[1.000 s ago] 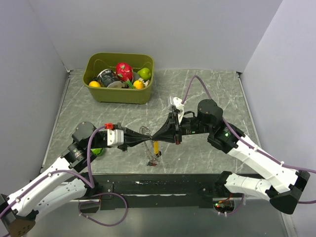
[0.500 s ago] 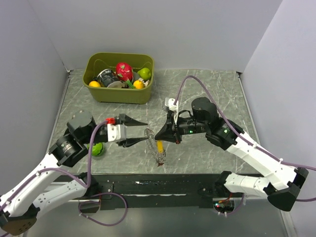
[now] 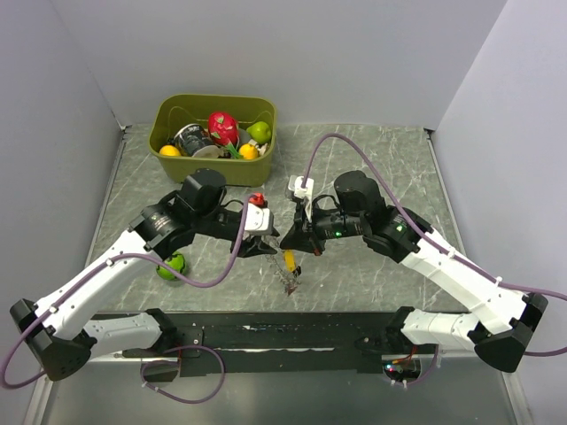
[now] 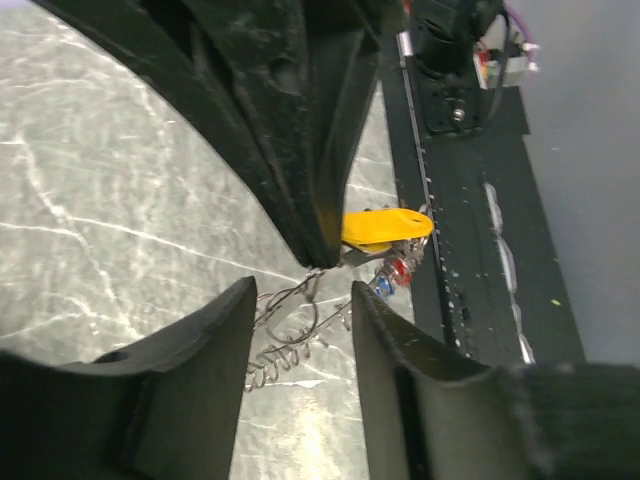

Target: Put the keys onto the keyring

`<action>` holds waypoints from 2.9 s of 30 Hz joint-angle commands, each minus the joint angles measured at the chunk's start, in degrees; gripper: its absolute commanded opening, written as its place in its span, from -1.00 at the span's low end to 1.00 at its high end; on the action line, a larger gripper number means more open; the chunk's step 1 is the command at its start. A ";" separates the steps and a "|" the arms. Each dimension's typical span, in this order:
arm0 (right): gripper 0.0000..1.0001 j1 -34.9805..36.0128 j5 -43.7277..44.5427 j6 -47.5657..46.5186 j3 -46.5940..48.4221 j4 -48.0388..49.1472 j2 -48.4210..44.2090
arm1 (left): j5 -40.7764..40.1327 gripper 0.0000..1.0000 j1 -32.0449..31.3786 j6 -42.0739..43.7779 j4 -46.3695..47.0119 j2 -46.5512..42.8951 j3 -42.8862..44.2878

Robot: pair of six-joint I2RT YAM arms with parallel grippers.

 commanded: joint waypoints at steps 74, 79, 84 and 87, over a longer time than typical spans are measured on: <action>-0.93 -5.52 -6.86 15.12 -6.50 17.27 -7.82 | 0.97 -0.98 -0.11 -21.32 53.81 -17.36 -25.53; -1.00 -5.52 -6.51 14.59 -7.12 17.01 -8.09 | 0.79 -0.98 -0.11 -21.41 54.16 -17.89 -25.70; -1.00 -5.43 -6.24 14.15 -7.91 16.66 -8.96 | 0.79 -0.98 -0.20 -22.11 55.48 -18.77 -26.14; -1.00 -5.43 -5.89 13.80 -8.26 16.48 -9.23 | 0.87 -0.98 -0.11 -22.64 56.01 -19.03 -26.32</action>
